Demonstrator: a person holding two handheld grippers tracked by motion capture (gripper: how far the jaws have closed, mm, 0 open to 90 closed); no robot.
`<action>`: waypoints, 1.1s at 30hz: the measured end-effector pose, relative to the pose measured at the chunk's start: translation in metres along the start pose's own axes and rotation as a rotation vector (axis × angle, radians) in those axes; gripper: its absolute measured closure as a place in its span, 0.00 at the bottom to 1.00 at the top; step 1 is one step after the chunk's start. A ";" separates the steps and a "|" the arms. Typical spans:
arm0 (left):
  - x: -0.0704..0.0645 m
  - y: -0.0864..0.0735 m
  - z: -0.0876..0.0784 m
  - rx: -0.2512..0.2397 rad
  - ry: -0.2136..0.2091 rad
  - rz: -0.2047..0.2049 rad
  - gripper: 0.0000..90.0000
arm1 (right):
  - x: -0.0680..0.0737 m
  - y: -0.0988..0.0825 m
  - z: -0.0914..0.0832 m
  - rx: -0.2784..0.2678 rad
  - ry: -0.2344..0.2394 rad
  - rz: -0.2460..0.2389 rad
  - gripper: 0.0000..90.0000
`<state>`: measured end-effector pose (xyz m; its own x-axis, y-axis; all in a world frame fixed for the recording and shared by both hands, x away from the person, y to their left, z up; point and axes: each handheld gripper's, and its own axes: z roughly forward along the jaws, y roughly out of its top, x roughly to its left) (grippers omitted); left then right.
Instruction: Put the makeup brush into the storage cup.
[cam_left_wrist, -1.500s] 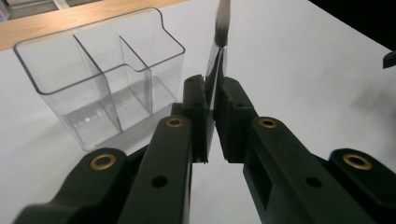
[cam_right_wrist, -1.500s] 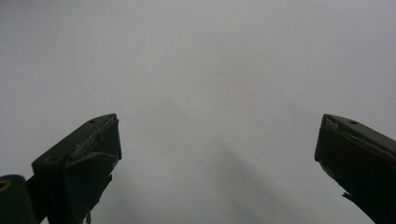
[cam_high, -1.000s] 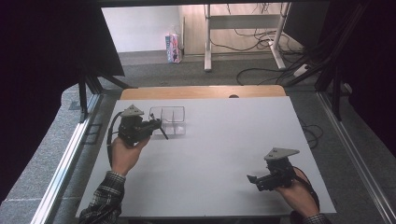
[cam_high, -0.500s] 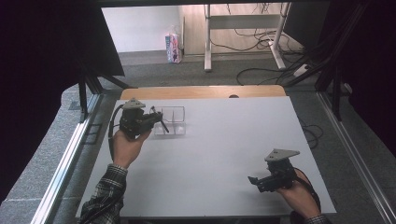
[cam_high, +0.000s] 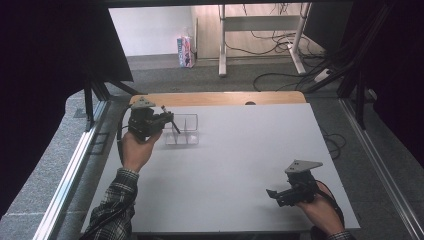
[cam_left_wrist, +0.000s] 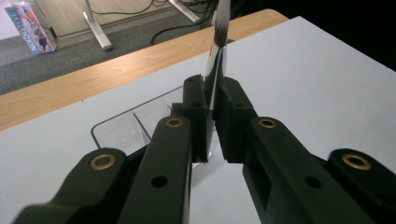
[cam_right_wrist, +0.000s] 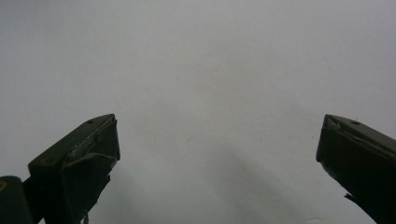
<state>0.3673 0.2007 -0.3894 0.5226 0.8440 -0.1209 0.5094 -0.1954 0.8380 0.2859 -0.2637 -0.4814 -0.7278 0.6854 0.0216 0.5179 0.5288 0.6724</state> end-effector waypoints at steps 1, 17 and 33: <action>0.001 0.001 0.001 -0.002 0.004 0.000 0.92 | 0.000 0.000 0.000 -0.003 0.001 0.002 0.00; 0.008 0.013 0.016 -0.010 0.057 -0.006 0.92 | -0.001 -0.001 -0.001 -0.014 0.021 0.010 0.00; 0.012 0.010 0.039 0.006 0.082 -0.020 0.92 | 0.000 -0.002 0.002 0.010 0.025 0.006 0.00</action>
<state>0.4057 0.1892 -0.4030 0.4544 0.8859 -0.0930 0.5237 -0.1812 0.8324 0.2857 -0.2643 -0.4842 -0.7356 0.6760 0.0443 0.5267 0.5295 0.6650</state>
